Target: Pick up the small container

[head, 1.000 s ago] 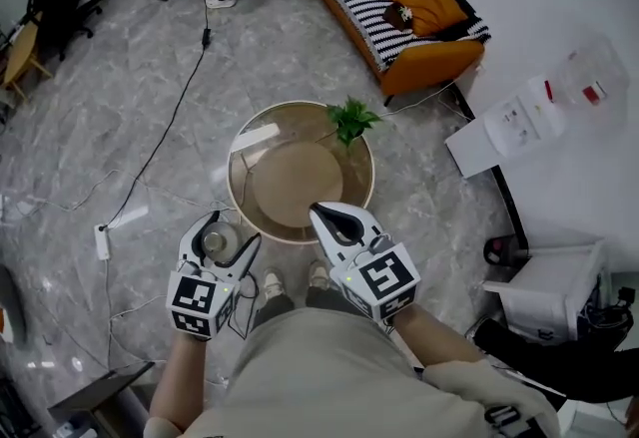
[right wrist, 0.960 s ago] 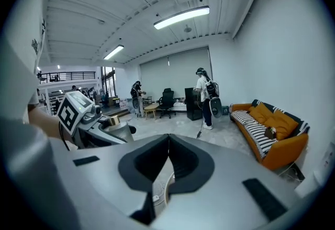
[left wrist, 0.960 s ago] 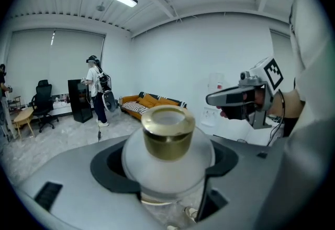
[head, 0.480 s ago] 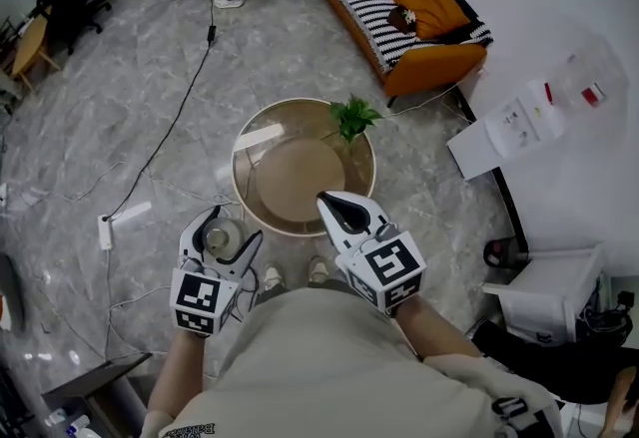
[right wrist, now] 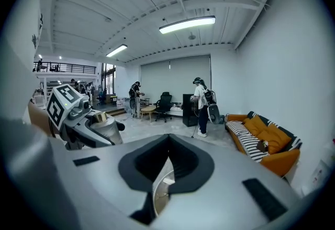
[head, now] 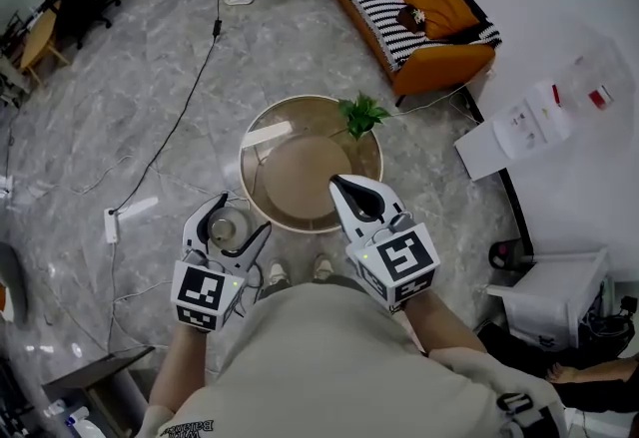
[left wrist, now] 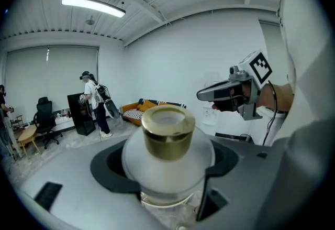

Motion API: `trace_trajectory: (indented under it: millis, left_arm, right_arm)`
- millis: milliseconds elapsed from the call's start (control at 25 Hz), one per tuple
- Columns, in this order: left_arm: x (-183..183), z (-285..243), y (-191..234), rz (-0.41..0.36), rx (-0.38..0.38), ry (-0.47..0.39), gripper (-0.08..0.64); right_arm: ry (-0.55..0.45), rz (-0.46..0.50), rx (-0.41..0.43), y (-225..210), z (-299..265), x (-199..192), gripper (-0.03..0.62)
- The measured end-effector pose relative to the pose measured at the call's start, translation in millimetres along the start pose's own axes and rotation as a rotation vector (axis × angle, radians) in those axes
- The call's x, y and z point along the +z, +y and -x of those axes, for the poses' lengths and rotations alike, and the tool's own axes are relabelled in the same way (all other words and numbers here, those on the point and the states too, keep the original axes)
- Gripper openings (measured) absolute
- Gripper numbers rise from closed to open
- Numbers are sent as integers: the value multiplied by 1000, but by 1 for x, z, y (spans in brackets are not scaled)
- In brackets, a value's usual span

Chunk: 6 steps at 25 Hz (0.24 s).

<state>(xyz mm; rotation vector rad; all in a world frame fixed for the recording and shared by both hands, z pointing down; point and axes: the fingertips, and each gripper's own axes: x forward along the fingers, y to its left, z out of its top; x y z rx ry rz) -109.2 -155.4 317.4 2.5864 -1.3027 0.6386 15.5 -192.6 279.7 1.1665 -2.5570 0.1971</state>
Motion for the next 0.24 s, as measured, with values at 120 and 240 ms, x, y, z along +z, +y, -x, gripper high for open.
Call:
trace_trajectory:
  millis: [120, 240]
  left_arm:
    - [0, 0, 0, -1, -3, 6, 334]
    - [0, -1, 3, 1, -7, 10, 334]
  right_arm:
    - [1, -5, 0, 0, -2, 0, -3]
    - [3, -10, -2, -2, -4, -1, -3]
